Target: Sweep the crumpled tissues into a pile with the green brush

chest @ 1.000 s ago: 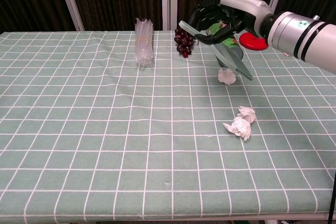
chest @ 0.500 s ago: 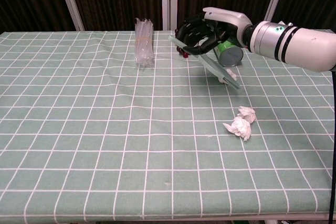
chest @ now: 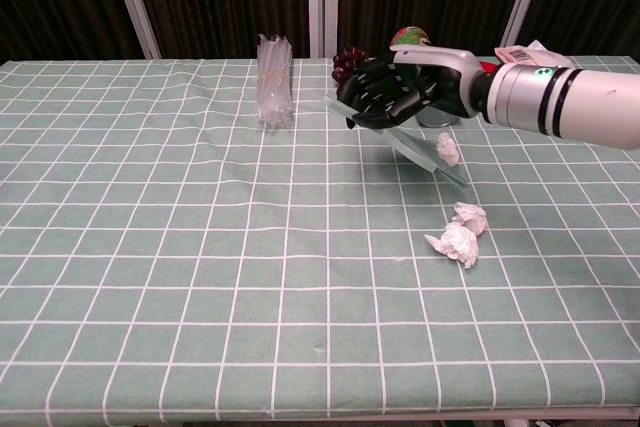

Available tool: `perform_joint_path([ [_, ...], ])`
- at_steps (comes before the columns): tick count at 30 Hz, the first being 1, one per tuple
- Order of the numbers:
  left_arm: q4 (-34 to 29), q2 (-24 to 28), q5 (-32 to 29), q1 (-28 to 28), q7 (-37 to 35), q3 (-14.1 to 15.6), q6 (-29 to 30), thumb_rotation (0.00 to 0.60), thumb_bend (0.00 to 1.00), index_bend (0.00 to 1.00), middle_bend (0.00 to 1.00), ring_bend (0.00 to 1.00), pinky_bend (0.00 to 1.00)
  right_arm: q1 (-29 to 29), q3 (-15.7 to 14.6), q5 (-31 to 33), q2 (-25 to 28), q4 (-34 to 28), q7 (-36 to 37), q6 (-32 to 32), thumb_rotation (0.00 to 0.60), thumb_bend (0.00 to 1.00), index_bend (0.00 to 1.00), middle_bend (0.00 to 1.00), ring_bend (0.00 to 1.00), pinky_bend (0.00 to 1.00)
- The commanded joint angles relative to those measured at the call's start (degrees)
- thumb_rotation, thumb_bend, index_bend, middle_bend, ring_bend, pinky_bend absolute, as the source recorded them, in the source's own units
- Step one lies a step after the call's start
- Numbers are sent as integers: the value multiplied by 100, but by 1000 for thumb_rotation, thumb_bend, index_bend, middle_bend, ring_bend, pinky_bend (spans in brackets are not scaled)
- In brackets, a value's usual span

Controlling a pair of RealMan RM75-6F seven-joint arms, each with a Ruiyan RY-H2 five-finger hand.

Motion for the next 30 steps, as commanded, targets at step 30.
perform_joint_path([
  [30,-76,28,-71,-23,111,-9,-73,600,0,236,194,143,193,481,-163,179,-487,1104,224,-416,600,523,724,606,316,271],
])
